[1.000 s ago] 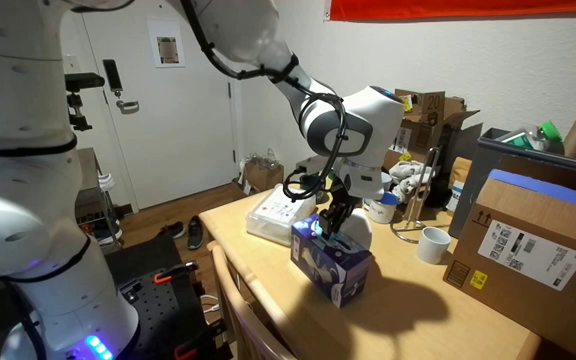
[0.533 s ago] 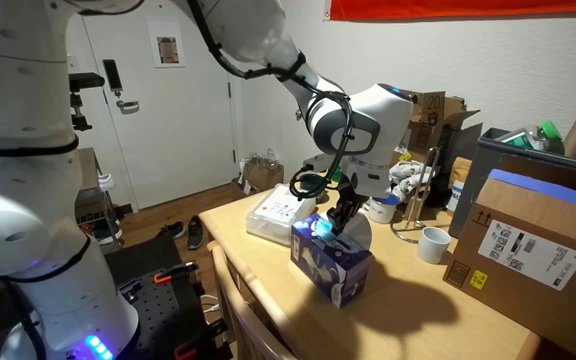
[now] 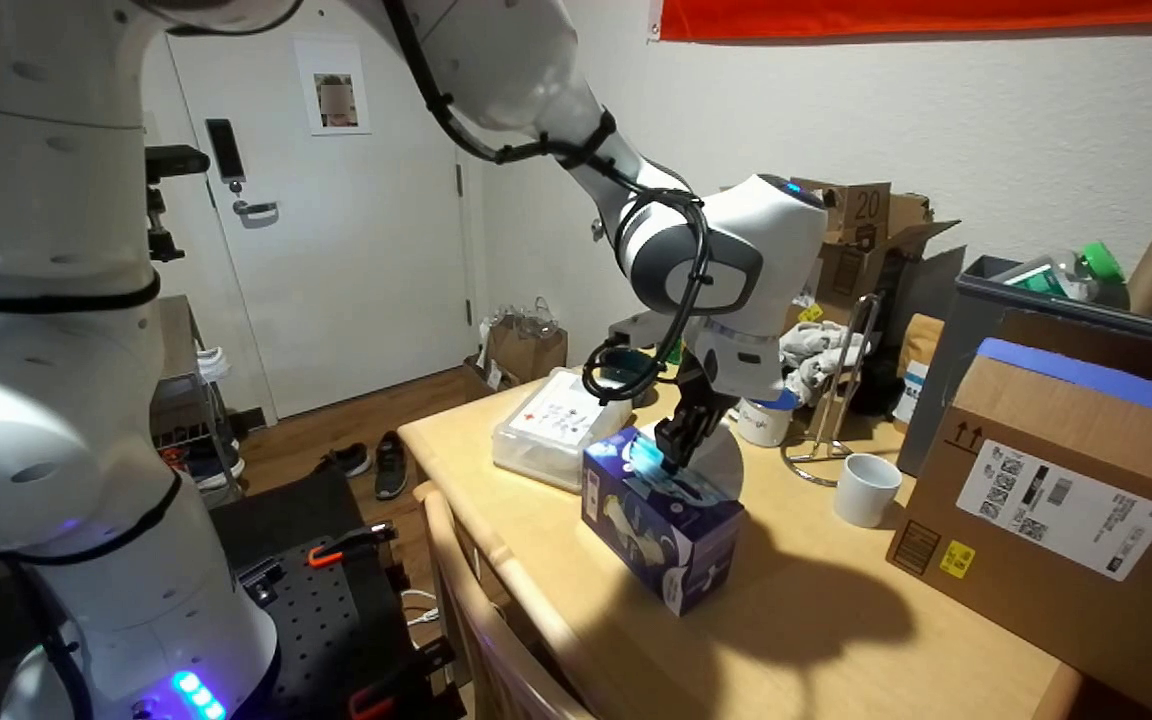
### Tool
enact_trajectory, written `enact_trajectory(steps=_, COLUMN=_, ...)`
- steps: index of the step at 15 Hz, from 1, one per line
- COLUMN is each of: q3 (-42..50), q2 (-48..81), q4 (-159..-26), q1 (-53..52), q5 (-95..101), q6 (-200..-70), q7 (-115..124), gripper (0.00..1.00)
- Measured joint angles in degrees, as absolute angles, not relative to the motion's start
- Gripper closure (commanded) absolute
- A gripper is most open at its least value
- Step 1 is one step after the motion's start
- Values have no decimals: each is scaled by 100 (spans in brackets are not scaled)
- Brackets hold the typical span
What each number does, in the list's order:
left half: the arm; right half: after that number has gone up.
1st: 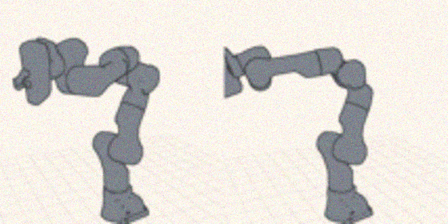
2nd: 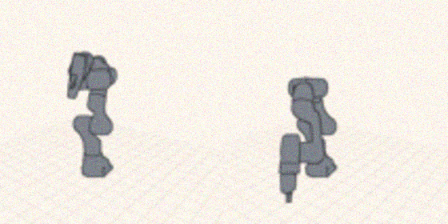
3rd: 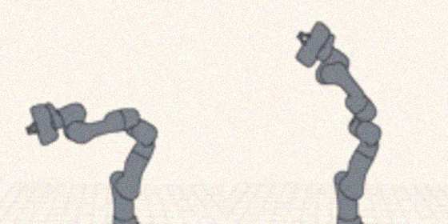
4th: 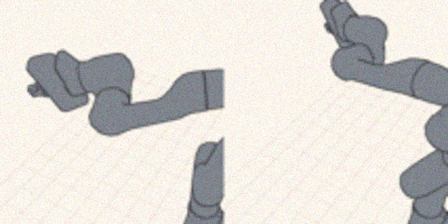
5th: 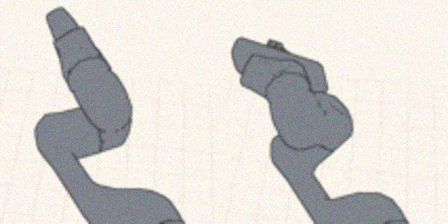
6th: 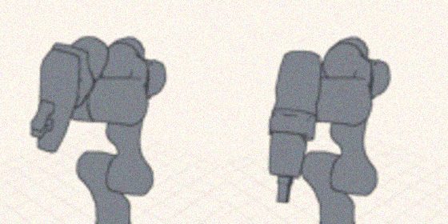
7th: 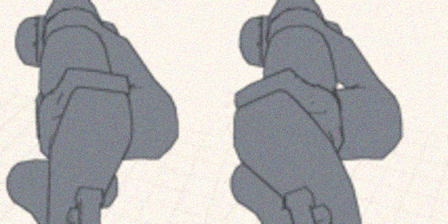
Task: Take a packet out of the box and place it on the table
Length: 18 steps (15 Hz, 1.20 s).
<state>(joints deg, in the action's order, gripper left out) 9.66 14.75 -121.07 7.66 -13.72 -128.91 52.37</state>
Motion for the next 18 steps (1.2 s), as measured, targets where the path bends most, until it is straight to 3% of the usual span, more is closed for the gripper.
enact_trajectory(steps=5, q3=964, q2=1628, q4=-11973, q1=729, q5=-1372, q6=-12890, q7=5237, gripper=71)
enact_trajectory(steps=14, q3=964, q2=1824, q4=-11690, q1=667, q5=-1371, q6=-12760, q7=5237, gripper=78)
enact_trajectory(steps=18, q3=964, q2=1962, q4=-11553, q1=666, q5=-1371, q6=-12669, q7=5237, gripper=73)
